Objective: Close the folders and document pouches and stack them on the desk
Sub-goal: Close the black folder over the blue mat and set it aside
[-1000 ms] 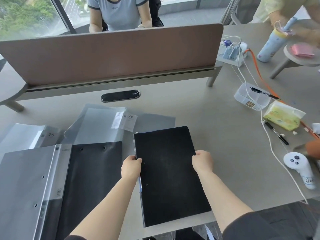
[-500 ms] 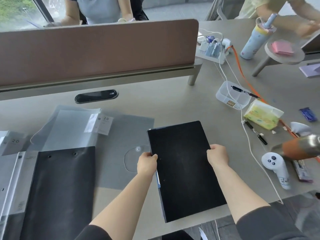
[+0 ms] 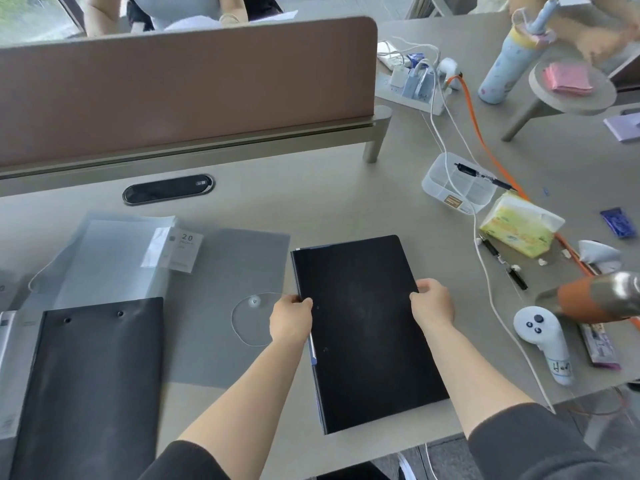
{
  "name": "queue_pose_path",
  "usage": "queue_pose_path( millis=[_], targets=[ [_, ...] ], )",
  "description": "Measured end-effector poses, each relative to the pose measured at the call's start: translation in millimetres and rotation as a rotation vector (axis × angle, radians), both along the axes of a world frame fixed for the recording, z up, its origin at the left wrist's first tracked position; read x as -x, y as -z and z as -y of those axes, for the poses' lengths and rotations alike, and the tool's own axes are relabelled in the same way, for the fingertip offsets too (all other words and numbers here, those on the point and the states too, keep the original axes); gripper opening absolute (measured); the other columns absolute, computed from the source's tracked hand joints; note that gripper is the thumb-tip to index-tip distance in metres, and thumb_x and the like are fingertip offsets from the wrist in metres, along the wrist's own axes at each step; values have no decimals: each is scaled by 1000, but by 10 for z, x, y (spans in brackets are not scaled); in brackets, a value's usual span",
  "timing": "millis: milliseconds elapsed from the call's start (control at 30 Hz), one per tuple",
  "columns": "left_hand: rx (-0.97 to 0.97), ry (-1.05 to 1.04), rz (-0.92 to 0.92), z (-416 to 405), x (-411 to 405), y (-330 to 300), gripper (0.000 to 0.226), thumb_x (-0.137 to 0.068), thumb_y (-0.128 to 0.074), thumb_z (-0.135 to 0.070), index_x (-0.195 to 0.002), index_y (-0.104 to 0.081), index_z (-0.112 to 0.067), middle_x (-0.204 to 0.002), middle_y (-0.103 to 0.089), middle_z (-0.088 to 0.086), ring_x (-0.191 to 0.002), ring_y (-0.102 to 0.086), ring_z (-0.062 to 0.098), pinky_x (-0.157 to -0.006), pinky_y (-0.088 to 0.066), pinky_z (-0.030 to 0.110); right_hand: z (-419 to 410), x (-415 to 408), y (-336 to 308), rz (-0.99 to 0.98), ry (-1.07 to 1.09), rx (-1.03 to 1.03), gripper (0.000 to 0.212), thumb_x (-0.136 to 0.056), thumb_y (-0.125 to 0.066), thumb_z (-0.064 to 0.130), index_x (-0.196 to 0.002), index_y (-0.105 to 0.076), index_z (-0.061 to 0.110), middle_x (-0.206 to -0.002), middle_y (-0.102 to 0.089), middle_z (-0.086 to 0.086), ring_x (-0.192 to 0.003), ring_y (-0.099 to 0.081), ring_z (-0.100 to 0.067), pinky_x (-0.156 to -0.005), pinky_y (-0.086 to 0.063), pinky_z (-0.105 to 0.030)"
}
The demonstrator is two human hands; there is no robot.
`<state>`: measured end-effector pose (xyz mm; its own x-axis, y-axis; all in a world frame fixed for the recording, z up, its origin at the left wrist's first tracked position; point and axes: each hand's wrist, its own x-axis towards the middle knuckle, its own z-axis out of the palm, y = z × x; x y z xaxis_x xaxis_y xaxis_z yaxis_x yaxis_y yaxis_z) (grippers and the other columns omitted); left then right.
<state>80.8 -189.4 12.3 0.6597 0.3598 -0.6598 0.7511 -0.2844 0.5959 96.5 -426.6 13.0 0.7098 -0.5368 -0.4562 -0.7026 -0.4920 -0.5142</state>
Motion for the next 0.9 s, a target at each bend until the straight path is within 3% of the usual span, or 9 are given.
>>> queue_pose_path(
  millis=[100,267,400,667,800,900],
  targets=[
    [-11,-12,5,25,-27,-9,22,-94,-53,-22,-103,-68,-10,-83,-68,5,-72,-62,21,-69,-49,30,17,-33,10,10,-1,-12,32,-89,-52,8,-119,-61,12,-122,-66,-6,-99,-61,-28,-80,-45,-32],
    [-9,-3,12,31,-87,1,27,-92,-55,-20,-114,-68,-11,-103,-74,6,-88,-68,25,-77,-55,33,23,-84,35,27,-17,-29,35,-89,-51,6,-123,-60,13,-127,-65,-6,-109,-61,-30,-81,-44,-30],
    [-33,12,18,24,-90,19,26,-91,-56,-20,-112,-70,-12,-101,-75,4,-83,-67,22,-69,-50,29,11,-92,47,42,-5,-50,34,-89,-52,4,-121,-62,12,-124,-66,-7,-110,-61,-29,-83,-44,-31],
    [-69,20,28,10,-100,64,28,-89,-58,-19,-114,-69,-12,-96,-75,5,-83,-68,25,-79,-57,35,-23,-72,152,59,-19,-5,32,-88,-54,9,-118,-63,16,-121,-59,-11,-102,-59,-30,-79,-41,-29],
    [-65,22,55,3,-92,42,34,-92,-59,-18,-126,-60,-12,-103,-70,2,-91,-69,27,-82,-55,35,-81,-44,124,24,-54,121,34,-89,-56,12,-122,-60,19,-120,-53,-12,-113,-49,-33,-88,-43,-37],
    [-93,6,104,-42,-49,-16,37,-94,-56,-17,-131,-56,-14,-103,-65,-2,-84,-65,18,-75,-49,28,-147,-16,78,35,-64,186,39,-87,-57,13,-126,-57,20,-122,-52,-13,-114,-46,-34,-92,-43,-40]
  ],
)
